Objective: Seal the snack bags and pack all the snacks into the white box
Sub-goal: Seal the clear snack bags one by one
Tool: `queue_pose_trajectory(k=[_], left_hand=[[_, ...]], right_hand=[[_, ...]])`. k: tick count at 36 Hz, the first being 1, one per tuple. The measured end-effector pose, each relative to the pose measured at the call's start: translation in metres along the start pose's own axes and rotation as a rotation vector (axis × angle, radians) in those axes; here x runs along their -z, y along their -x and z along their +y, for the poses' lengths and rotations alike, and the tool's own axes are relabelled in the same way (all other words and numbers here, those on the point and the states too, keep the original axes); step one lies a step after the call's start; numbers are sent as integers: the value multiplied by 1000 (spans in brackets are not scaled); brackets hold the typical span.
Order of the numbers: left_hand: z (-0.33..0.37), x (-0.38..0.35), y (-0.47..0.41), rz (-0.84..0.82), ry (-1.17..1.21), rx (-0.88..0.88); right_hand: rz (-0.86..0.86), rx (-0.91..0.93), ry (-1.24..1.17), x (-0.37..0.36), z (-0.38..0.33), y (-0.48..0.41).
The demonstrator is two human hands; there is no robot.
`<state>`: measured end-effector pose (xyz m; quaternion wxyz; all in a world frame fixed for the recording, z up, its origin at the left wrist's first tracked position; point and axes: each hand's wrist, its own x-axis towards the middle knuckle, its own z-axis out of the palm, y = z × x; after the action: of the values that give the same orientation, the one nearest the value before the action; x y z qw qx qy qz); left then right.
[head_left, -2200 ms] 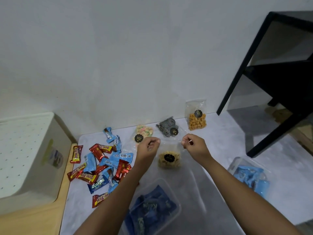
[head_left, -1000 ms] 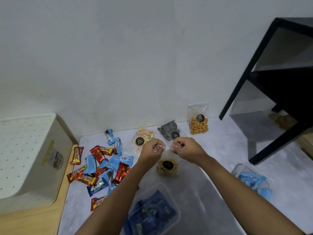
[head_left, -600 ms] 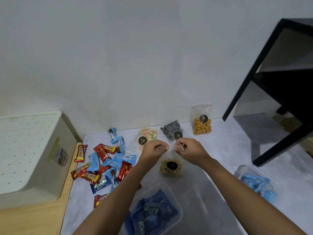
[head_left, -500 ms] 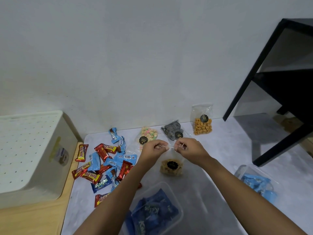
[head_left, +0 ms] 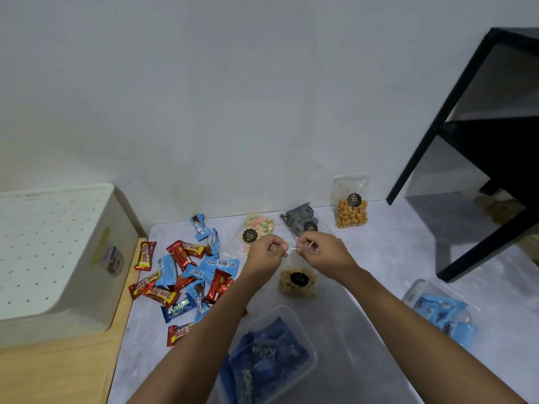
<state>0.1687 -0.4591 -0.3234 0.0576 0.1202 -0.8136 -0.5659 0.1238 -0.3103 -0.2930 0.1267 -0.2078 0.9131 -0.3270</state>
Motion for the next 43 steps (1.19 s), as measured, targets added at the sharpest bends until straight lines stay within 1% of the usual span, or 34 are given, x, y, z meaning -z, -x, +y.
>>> queue_pose_trajectory(k=[3,10,18,21,27,36,39,42,43], left_hand=[[1,-1,2,0,-13,-29],[3,-1,3,-19,-34,-35],[2,-2,2,-53,-25,0],[1,2,0,-55,20,30],[2,4,0,-123,85,60],[-3,9,2,-184,72,37],[-2,11,1,-193,16,30],[2,10,-1,-179,-2,36],[2,10,-1,-159,-1,46]], right_hand=[[-9,-2,-3,-2,-4,0],[13,-49,27,-6,-7,-1],[87,-58,49,-12,-8,-1],[66,-51,-1,-8,-5,-1],[36,-70,-30,-4,-4,-2],[76,-53,59,-13,-7,-1],[29,-67,35,-13,-4,-2],[-73,-65,-145,-3,1,-4],[-99,-60,-172,1,2,-4]])
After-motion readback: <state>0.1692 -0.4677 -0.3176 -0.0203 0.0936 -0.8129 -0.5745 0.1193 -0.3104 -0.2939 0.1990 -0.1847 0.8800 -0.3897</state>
